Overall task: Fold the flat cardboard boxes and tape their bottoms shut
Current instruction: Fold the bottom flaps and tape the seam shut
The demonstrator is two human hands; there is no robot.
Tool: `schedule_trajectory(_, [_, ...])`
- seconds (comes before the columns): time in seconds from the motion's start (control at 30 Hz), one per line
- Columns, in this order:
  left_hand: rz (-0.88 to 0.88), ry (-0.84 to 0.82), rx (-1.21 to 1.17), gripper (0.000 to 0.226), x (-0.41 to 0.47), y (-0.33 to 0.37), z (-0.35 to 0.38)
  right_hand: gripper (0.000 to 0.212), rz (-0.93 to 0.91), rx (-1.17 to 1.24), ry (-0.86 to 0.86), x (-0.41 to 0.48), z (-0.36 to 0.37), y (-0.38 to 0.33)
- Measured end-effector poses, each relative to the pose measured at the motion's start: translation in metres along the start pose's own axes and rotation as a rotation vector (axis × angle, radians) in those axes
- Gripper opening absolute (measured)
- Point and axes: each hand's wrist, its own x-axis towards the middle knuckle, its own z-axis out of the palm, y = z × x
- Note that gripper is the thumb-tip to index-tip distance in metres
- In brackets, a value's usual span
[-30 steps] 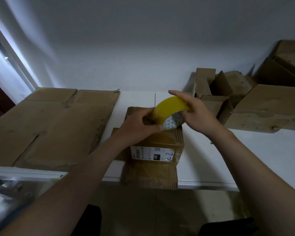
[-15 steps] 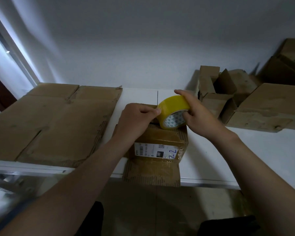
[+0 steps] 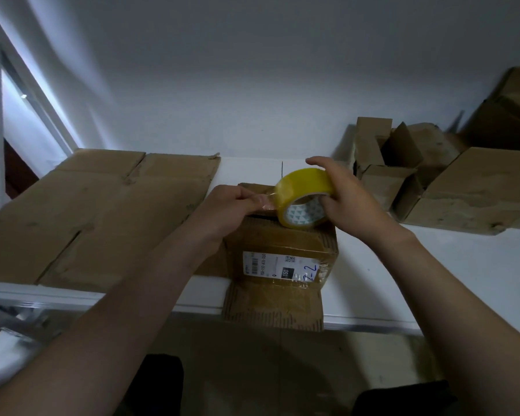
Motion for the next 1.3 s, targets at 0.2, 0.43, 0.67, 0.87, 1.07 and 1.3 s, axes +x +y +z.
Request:
schedule_trajectory(0.2, [-0.041, -0.035, -0.196, 0.012, 0.009, -0.019, -0.012, 0.054, -0.069, 0.564, 0.054, -0.006, 0.001, 0.008])
schedule_trajectory(0.43, [-0.021, -0.261, -0.332, 0.037, 0.001, -0.009, -0.025, 0.072, -0.253, 0.319, 0.092, 0.002, 0.004, 0.016])
schedule_trajectory(0.67, [-0.124, -0.226, -0.447, 0.042, 0.004, -0.003, -0.039, 0.057, -0.468, 0.052, -0.005, 0.005, -0.007, 0.020])
schedule_trajectory(0.87, [-0.124, -0.193, -0.464, 0.031, 0.003, -0.001, -0.037, 0.066, -0.341, 0.119, -0.010, -0.003, -0.007, 0.024])
schedule_trajectory(1.07, [-0.159, -0.101, -0.481, 0.023, 0.009, -0.005, -0.042, 0.048, -0.347, 0.222, 0.004, -0.004, -0.005, 0.021])
schedule_trajectory(1.3, [-0.162, -0.002, -0.539, 0.020, 0.016, -0.002, -0.049, 0.050, -0.546, -0.201, -0.104, 0.004, -0.011, 0.010])
